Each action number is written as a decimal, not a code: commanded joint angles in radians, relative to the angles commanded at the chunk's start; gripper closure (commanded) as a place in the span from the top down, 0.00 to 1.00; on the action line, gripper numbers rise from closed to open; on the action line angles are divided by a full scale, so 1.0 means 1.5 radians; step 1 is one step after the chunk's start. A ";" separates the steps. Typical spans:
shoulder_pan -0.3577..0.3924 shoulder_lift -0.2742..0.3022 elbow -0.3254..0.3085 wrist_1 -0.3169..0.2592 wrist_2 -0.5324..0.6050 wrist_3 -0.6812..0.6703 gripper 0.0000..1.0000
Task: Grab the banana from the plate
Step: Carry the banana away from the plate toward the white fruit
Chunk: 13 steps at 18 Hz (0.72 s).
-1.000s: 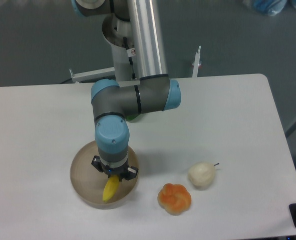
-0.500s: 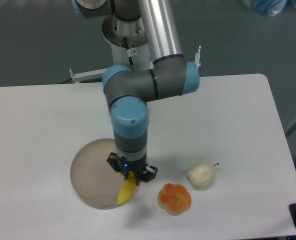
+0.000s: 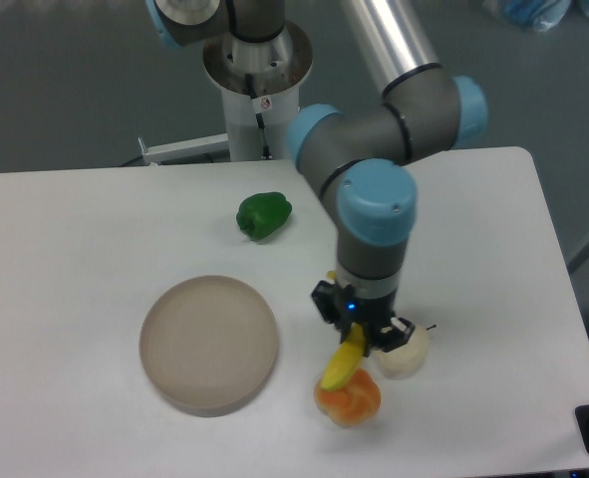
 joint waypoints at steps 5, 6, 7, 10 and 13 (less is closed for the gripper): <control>0.033 0.002 0.000 -0.024 0.002 0.106 0.03; 0.040 0.000 0.000 -0.024 0.002 0.126 0.03; 0.046 -0.005 0.001 -0.024 0.002 0.140 0.03; 0.059 -0.006 0.003 -0.024 0.002 0.175 0.03; 0.067 -0.006 0.000 -0.024 0.003 0.193 0.02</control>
